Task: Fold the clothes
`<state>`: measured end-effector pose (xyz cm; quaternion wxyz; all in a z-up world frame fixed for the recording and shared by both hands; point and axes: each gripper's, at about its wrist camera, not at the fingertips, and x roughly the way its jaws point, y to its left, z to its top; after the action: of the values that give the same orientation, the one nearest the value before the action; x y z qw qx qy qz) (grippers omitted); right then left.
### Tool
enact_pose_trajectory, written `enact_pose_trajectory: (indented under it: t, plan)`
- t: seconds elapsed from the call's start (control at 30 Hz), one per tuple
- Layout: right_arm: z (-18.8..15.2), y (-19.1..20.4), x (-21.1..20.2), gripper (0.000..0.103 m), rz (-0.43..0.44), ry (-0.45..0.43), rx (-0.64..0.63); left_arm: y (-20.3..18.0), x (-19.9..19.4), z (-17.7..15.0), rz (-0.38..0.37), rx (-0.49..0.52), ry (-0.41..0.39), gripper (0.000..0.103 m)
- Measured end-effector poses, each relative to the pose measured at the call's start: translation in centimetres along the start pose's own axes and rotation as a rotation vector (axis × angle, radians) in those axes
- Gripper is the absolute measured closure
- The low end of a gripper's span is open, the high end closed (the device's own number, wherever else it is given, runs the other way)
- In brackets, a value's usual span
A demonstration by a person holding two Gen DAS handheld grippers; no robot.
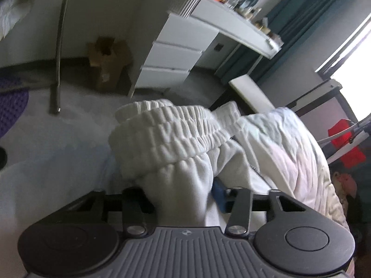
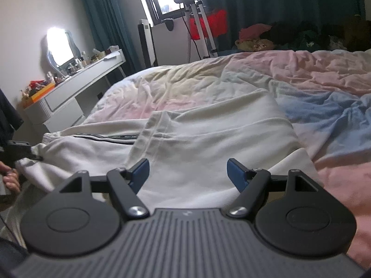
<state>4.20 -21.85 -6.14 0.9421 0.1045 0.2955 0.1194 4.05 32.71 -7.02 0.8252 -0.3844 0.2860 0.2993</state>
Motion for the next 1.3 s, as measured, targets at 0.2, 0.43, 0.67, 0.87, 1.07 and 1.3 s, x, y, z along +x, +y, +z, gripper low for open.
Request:
enact_pose_trajectory:
  t: [0.2,0.43,0.67,0.87,1.07,1.3]
  plan:
    - [-1.2,0.8,3.7,0.028,-0.098,0.085,-0.066,-2.7,-1.6,-1.2,-0.072,0.112,-0.141,0.089]
    - [-1.2,0.9,4.1,0.028,-0.120,0.099,-0.038,-9.3,-6.4,-5.2,-0.050,0.452,-0.399,0.091]
    - [1.0,-2.3,0.4,0.028,-0.114,-0.008,0.145,-20.2,-14.2,-12.5,-0.216,0.678,-0.686,0.091]
    - [2.6,-6.4,-2.3,0.028,-0.129,-0.090,0.278,-29.2,-17.8,-23.9,-0.403,0.837,-0.753,0.091]
    - [3.6,-11.4,-4.3,0.027,-0.170,-0.170,0.402,-33.6,-14.7,-39.1,-0.534,1.127,-0.573,0.091]
    - [1.6,-17.2,-3.7,0.025,-0.063,-0.148,0.688,-33.3,-10.9,-49.3,-0.513,1.406,-0.327,0.087]
